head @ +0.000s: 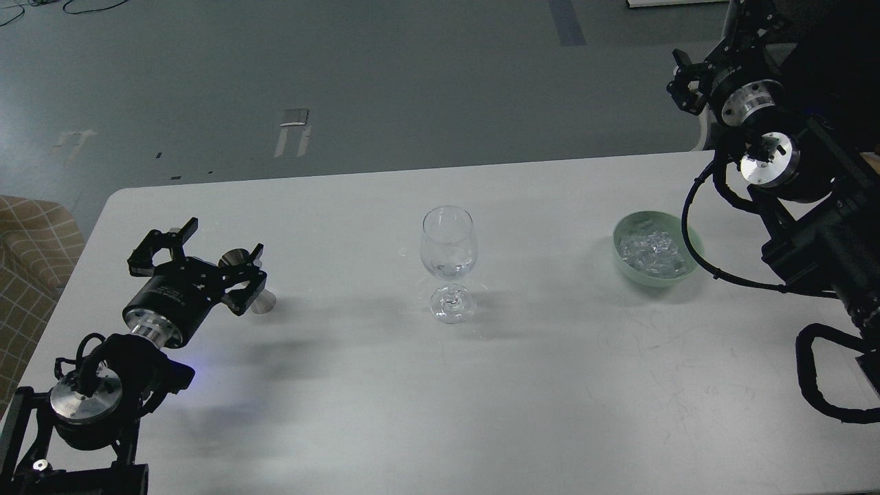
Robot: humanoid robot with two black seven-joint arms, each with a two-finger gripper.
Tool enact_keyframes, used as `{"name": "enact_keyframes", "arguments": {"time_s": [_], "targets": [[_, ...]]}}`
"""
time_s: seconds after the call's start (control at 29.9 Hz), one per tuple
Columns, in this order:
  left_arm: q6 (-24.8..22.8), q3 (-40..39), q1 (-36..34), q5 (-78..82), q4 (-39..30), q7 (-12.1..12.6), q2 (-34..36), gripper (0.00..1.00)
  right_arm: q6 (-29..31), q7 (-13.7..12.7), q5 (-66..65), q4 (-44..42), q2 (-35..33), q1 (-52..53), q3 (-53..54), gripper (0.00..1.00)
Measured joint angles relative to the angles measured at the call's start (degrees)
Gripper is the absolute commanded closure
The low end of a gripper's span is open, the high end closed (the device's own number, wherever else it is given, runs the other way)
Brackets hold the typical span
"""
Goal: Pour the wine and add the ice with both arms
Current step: 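Set the jigger on the table, open and raise the left gripper, then reach the right gripper down into the green bowl of ice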
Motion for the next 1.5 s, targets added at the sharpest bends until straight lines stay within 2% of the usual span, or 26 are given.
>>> {"name": "enact_keyframes", "arguments": {"time_s": [0.17,0.47,0.67,0.87,0.94,1.04,1.17,1.27,1.34,1.5], "targets": [[0.1,-2.3,-0.6,-0.1,-2.3,1.9,1.9,0.02,0.0,0.0,0.0,0.3,-0.3,0.0,0.0,0.0],[-1.3,-3.5,-9.2,0.6,-0.8,1.5,11.7,0.02,0.0,0.0,-0.4,2.6,-0.8,-0.1,-0.5,0.0],[-3.7,-2.7,-19.2,5.1,6.4,1.1,20.0,0.02,0.1,0.0,-1.9,4.8,-2.9,-0.1,-3.9,0.0],[-11.6,2.0,-29.7,12.8,21.0,0.2,24.6,0.02,0.1,0.1,-4.2,8.5,-6.7,-0.1,-8.6,0.0],[-15.2,4.9,-33.0,16.1,25.9,-0.9,26.1,0.02,0.1,0.1,-5.3,9.5,-7.9,-0.6,-9.5,0.0],[-19.3,9.2,-35.2,21.2,30.8,-3.8,28.3,0.02,0.1,0.1,-7.1,10.9,-9.7,-1.3,-10.9,0.0],[-22.6,17.5,-36.2,29.6,33.0,-11.0,30.8,0.02,0.1,0.1,-10.8,13.4,-12.0,-2.8,-12.9,0.0],[-23.1,22.2,-37.0,33.0,33.2,-14.8,31.7,0.02,0.1,0.1,-14.3,15.2,-13.7,-3.9,-14.1,0.0],[-23.1,24.2,-37.5,33.6,33.2,-16.1,31.8,0.02,0.1,0.2,-17.8,17.4,-15.6,-4.7,-15.4,0.0],[-22.7,25.2,-37.6,34.1,33.2,-17.4,30.8,0.02,-0.5,0.5,-28.0,23.8,-21.9,-6.0,-20.0,0.0]]}}
